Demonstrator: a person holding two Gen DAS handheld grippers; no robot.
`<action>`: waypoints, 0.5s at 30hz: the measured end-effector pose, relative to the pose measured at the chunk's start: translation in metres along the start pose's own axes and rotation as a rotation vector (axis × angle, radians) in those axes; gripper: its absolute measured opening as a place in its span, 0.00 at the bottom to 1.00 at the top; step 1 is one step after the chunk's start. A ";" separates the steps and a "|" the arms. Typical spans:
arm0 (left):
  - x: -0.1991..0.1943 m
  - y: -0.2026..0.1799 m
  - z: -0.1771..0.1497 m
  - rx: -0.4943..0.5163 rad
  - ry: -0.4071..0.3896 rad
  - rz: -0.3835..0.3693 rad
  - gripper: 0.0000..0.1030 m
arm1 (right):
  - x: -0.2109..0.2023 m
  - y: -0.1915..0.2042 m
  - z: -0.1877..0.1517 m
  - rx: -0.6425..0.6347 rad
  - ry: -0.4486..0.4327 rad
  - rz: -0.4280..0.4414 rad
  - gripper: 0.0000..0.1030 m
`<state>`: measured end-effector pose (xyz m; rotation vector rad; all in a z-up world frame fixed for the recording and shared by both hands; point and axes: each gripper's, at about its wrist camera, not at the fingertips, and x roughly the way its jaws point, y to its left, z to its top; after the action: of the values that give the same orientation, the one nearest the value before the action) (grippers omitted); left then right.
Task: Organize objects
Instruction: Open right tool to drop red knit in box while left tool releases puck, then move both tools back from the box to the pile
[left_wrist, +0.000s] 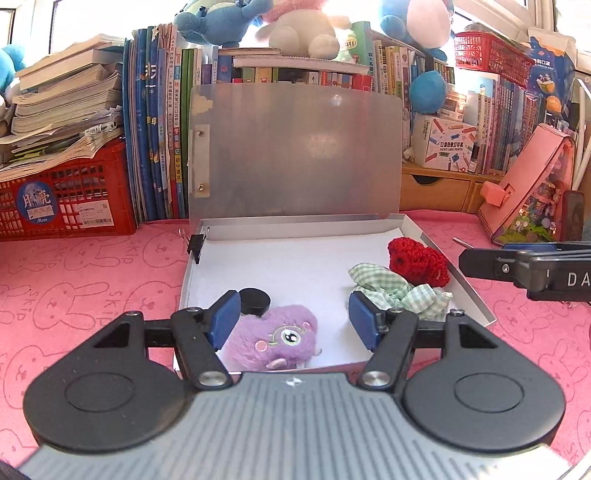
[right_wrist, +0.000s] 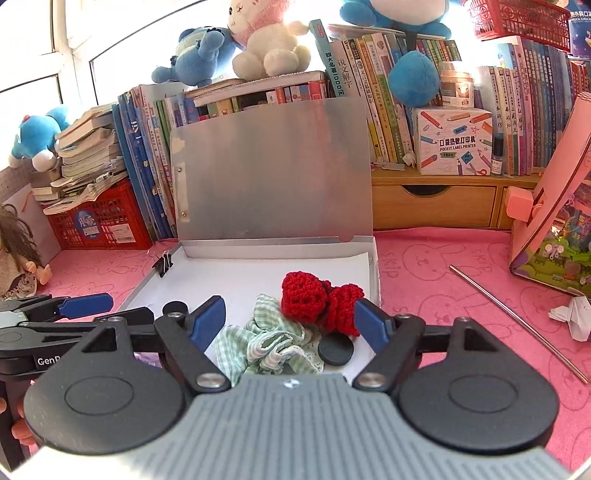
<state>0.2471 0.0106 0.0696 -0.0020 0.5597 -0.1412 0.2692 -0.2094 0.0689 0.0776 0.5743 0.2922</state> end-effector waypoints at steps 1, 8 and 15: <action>-0.006 -0.003 -0.004 0.014 -0.002 -0.002 0.69 | -0.007 0.002 -0.003 -0.010 -0.007 0.007 0.84; -0.049 -0.015 -0.034 0.046 -0.015 -0.057 0.72 | -0.050 0.010 -0.026 -0.056 -0.047 0.045 0.85; -0.086 -0.029 -0.066 0.080 -0.025 -0.093 0.73 | -0.080 0.018 -0.055 -0.095 -0.059 0.056 0.86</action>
<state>0.1364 -0.0044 0.0597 0.0479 0.5290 -0.2535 0.1711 -0.2166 0.0677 0.0107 0.4998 0.3701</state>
